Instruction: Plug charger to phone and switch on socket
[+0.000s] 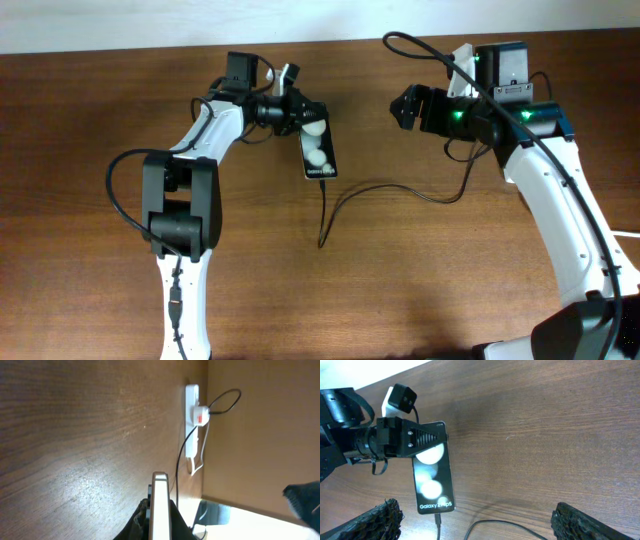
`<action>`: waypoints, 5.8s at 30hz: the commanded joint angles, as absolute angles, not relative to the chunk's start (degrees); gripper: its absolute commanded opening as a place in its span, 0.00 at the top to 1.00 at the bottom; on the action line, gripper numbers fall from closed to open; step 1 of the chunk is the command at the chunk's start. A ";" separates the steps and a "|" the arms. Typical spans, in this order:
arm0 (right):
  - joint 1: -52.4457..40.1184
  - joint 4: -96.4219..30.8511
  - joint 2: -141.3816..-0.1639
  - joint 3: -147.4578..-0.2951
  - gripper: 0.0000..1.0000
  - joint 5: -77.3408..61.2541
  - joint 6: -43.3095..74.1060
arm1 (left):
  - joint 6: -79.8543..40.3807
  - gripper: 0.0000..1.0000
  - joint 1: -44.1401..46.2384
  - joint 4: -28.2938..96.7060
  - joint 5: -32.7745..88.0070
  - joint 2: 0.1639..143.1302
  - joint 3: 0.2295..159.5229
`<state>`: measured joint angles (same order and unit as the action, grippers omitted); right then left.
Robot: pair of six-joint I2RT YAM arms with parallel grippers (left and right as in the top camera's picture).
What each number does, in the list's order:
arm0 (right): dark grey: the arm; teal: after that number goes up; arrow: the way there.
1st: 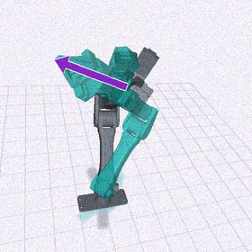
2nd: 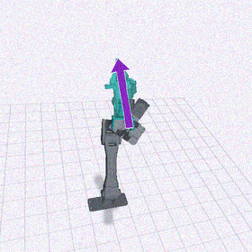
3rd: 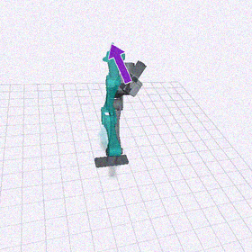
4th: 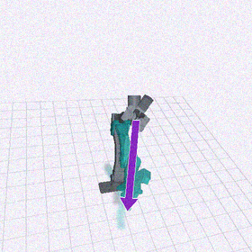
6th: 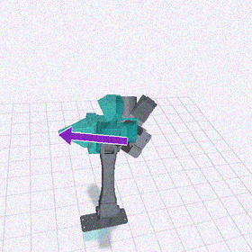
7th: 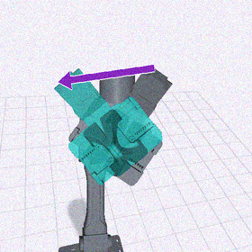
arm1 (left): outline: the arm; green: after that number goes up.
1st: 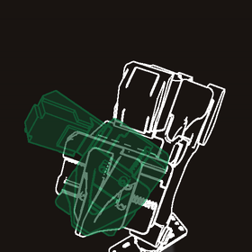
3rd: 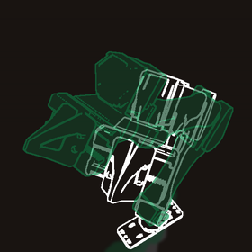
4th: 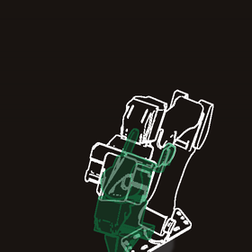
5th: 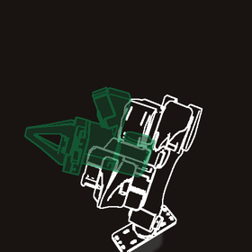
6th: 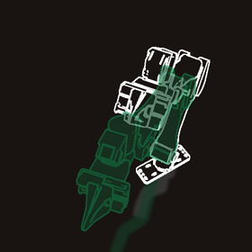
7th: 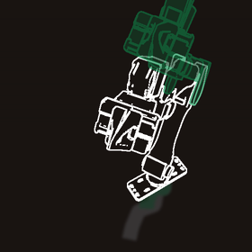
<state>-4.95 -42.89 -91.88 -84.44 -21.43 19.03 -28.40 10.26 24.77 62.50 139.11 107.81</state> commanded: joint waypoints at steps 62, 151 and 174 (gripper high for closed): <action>-4.84 -44.18 -90.56 -85.56 0.01 -20.71 18.22 | -24.12 0.01 15.62 47.94 32.47 143.13 114.45; 26.52 -55.16 -131.59 -108.97 0.01 -35.55 -15.59 | -2.98 0.01 15.62 96.73 16.51 141.51 178.19; 26.57 -52.82 -131.63 -106.28 0.01 -31.48 -13.21 | -2.98 0.01 15.62 96.71 16.71 141.51 178.19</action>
